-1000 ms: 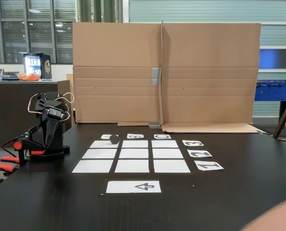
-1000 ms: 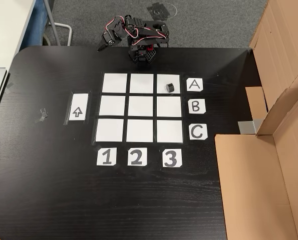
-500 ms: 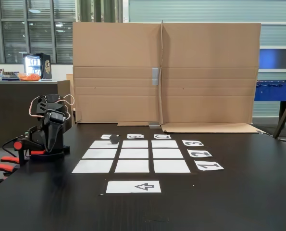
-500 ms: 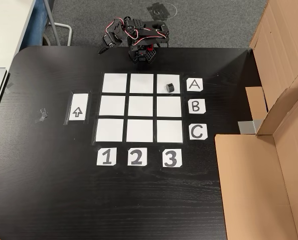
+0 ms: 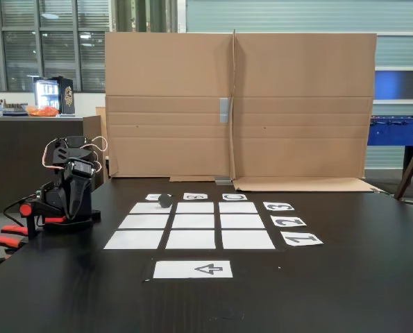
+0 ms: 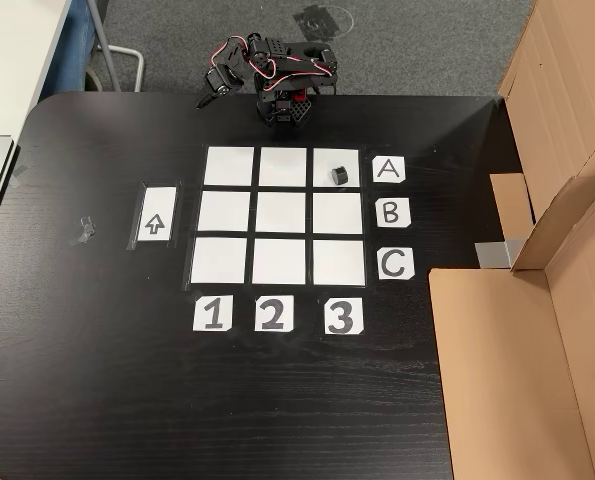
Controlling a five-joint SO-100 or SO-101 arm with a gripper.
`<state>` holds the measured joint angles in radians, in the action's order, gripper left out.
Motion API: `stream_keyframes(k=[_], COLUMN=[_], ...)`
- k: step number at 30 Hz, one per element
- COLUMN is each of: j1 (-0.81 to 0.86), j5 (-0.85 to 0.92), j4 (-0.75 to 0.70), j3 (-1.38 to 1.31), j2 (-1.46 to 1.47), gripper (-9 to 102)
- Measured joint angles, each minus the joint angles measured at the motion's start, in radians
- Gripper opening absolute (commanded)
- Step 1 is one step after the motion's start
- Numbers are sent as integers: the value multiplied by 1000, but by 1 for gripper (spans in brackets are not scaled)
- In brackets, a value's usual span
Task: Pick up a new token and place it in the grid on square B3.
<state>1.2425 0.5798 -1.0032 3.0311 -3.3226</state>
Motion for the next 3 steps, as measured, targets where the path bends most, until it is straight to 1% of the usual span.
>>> stream_keyframes(k=[3], j1=[-3], j5=[0], j4=[0], j3=[0], j2=[0], gripper=[0])
